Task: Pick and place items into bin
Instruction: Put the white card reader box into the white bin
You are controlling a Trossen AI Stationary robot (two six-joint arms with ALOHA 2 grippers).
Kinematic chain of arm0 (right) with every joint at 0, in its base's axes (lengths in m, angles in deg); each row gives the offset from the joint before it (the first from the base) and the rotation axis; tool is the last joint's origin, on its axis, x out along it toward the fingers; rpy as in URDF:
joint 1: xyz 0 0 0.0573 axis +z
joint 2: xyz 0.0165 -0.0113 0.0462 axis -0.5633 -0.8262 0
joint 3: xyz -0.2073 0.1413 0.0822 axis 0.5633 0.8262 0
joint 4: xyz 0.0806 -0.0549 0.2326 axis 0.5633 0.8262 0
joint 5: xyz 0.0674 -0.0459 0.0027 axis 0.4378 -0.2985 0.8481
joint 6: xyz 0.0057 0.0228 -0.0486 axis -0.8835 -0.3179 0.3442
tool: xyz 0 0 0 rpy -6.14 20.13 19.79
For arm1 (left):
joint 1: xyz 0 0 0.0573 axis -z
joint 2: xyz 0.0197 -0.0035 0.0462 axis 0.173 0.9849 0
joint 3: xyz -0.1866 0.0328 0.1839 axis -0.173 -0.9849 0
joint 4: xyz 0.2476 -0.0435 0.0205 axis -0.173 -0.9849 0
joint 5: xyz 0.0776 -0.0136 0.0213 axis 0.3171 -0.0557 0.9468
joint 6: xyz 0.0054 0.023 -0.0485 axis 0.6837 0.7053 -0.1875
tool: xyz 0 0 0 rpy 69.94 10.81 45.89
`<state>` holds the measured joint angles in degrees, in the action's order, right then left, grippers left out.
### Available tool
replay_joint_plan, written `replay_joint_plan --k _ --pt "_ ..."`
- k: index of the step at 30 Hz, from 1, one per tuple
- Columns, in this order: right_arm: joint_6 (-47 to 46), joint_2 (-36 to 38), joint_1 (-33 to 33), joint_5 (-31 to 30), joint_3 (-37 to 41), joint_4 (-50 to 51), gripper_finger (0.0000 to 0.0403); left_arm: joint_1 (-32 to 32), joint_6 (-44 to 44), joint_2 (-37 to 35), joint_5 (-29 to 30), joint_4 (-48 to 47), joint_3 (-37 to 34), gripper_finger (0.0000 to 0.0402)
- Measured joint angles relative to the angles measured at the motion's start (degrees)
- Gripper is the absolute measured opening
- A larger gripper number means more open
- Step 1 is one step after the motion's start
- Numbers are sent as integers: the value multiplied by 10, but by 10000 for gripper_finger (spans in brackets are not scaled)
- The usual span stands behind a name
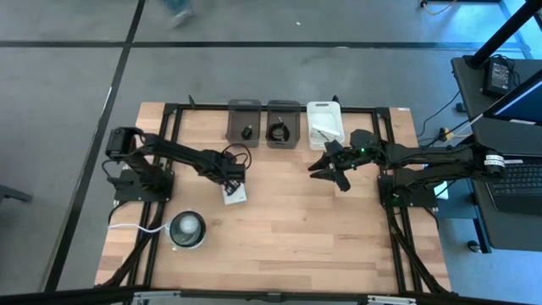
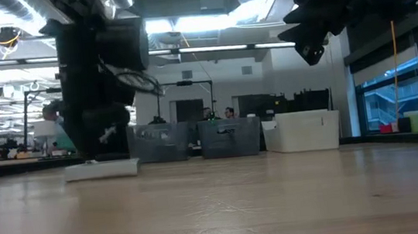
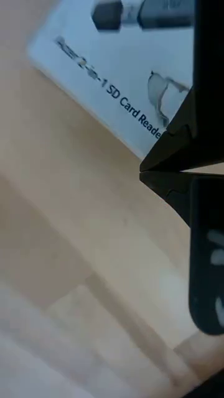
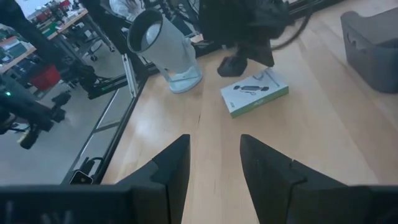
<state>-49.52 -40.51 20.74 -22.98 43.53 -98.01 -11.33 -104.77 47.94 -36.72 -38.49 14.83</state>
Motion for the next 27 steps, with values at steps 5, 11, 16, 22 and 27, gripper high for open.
replay_joint_plan --k 5,11,16,22,27 --pt "-1 0 0 0 0 0 145 1 0 38 -28 9 0 3" --pt "0 0 0 0 0 0 145 12 -12 47 -41 18 1 4" --pt "0 0 0 0 0 1 145 25 -45 46 -52 28 7 4" --pt "2 0 0 0 0 1 145 46 -70 47 -78 63 18 4" --pt "2 0 0 0 0 2 145 62 -86 47 -81 108 18 4"
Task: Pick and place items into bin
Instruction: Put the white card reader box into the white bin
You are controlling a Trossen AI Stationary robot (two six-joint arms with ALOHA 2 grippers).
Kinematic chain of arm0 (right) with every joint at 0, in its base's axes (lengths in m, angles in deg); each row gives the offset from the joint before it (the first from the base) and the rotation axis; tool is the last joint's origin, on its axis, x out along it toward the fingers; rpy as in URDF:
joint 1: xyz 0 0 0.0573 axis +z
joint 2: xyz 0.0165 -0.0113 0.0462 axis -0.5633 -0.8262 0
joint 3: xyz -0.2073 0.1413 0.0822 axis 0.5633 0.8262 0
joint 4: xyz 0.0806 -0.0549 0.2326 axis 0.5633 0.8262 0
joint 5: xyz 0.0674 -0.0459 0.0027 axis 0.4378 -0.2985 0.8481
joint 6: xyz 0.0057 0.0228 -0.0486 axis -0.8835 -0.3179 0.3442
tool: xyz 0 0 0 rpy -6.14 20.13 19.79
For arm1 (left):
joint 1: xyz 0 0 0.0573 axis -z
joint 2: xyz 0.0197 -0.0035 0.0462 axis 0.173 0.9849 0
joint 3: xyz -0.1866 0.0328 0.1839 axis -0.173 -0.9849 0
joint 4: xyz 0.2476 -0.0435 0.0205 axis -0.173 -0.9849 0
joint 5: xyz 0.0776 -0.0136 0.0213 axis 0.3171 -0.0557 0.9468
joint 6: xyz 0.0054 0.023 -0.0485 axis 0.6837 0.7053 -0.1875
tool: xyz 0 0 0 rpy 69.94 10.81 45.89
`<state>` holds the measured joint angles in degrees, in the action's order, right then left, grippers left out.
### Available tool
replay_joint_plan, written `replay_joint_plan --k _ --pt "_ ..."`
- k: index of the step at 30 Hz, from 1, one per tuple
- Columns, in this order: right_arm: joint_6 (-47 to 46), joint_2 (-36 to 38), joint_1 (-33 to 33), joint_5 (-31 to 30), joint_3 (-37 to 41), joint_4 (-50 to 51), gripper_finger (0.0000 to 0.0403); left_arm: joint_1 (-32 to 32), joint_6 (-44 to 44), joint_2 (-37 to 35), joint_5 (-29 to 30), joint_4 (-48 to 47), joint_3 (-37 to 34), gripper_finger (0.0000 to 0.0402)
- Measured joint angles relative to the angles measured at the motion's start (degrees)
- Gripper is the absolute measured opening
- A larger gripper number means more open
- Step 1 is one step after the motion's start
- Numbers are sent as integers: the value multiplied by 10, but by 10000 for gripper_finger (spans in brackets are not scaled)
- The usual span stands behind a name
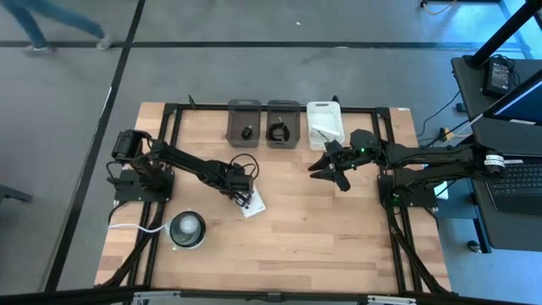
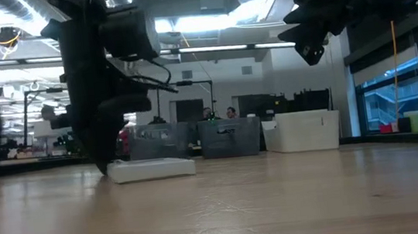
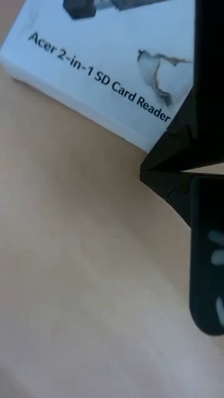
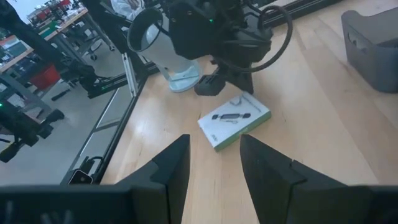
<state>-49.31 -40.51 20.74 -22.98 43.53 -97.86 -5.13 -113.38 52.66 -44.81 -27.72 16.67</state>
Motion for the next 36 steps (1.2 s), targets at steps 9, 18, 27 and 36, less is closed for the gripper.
replay_joint_plan --k 9,18,27,36 --pt "0 0 0 0 0 0 145 29 -6 0 3 110 1 3" --pt "0 0 0 0 0 0 145 43 -6 0 8 180 1 3" --pt "0 0 0 0 0 0 145 53 44 0 -44 272 1 3" --pt "1 0 0 0 0 0 145 75 180 0 -48 319 1 4"
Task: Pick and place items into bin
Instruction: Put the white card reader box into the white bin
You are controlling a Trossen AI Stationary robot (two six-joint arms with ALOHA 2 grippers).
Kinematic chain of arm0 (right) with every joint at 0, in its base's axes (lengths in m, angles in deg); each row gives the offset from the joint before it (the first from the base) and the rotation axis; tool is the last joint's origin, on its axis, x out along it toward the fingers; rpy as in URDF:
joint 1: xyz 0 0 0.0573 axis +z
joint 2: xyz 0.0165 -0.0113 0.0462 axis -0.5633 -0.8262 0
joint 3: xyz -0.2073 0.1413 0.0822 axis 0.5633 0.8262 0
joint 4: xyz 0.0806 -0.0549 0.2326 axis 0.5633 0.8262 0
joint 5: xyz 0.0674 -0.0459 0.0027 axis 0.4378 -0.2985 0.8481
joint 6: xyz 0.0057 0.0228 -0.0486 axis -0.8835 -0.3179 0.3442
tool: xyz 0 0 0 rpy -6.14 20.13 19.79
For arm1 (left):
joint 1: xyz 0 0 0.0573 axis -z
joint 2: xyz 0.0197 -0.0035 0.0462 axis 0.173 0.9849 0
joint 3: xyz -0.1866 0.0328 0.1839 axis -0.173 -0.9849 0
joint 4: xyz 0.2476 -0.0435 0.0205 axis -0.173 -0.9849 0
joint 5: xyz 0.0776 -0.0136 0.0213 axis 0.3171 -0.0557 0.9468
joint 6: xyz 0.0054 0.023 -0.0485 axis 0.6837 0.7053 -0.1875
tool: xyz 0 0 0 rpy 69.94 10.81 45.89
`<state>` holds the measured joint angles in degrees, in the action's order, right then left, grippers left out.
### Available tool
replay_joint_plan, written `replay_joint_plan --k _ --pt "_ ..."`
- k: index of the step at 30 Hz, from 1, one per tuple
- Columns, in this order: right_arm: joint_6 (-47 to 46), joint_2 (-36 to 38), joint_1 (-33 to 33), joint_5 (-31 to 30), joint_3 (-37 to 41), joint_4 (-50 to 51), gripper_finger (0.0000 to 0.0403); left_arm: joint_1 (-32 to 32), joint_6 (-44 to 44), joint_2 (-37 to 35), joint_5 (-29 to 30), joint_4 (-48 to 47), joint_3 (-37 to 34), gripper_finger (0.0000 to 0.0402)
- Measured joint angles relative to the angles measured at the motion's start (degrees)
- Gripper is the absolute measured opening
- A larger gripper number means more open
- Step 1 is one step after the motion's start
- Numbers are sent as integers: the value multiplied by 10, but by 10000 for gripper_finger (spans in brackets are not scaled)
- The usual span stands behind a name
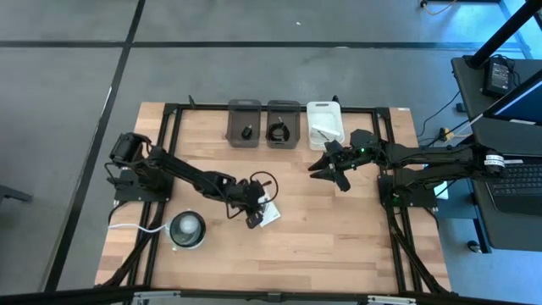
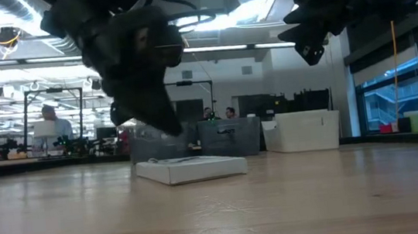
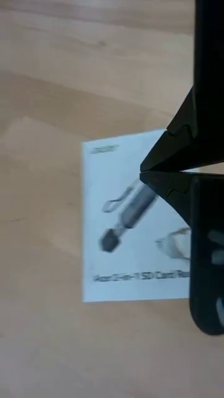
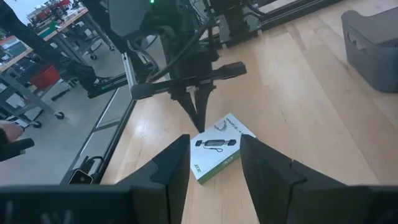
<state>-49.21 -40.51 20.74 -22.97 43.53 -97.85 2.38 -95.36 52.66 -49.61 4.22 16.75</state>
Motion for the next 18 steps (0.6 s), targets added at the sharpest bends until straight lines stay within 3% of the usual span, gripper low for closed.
replay_joint_plan --k 8,18 --pt "0 0 0 0 0 0 145 29 6 0 0 -60 0 4" --pt "1 0 0 0 0 0 145 38 6 0 33 -68 0 4"
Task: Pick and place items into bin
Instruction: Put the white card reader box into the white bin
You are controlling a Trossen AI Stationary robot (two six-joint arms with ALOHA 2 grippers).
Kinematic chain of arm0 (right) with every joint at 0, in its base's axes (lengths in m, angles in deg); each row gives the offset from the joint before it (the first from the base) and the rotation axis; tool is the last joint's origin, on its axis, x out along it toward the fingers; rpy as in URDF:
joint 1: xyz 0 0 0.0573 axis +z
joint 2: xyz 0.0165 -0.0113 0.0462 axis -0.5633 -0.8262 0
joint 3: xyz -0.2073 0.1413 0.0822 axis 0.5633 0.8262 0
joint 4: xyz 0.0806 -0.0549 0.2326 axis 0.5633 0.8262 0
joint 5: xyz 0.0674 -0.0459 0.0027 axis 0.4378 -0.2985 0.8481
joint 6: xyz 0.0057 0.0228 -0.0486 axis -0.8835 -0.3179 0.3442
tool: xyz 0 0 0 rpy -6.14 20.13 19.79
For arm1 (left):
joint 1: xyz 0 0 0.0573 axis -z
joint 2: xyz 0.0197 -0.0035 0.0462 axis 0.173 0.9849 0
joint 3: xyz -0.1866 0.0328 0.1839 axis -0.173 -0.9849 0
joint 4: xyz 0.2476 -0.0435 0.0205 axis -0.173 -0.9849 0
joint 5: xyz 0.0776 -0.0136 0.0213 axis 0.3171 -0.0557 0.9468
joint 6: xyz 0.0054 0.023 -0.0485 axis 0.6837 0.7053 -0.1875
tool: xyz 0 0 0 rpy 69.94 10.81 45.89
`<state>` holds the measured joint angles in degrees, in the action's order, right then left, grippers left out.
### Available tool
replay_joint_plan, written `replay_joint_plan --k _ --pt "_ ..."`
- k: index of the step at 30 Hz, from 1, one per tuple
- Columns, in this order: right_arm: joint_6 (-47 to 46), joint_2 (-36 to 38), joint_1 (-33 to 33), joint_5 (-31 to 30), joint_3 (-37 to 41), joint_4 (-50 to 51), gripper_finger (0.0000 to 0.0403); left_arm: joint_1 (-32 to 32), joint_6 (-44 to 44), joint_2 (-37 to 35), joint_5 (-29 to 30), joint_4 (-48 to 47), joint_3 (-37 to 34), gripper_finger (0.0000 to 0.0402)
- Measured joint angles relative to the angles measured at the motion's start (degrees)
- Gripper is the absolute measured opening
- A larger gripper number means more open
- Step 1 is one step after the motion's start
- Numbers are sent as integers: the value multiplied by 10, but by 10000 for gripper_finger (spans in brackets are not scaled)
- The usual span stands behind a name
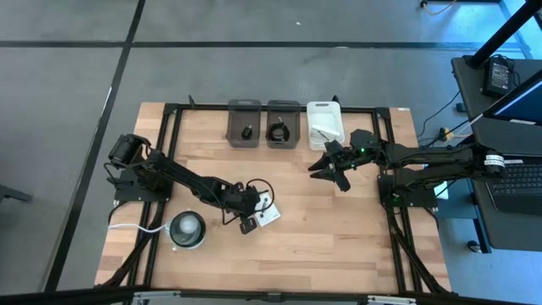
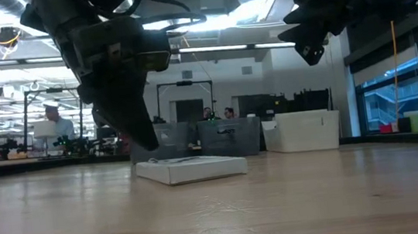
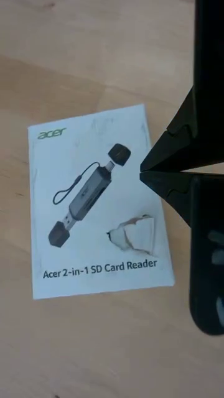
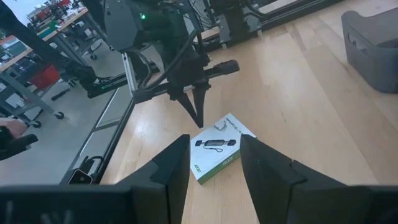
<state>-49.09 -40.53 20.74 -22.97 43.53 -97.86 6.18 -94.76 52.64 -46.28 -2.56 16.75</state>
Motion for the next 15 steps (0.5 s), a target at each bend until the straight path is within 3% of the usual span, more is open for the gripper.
replay_joint_plan --k 15 --pt "0 0 0 0 0 -1 145 0 -10 59 -32 23 1 4"
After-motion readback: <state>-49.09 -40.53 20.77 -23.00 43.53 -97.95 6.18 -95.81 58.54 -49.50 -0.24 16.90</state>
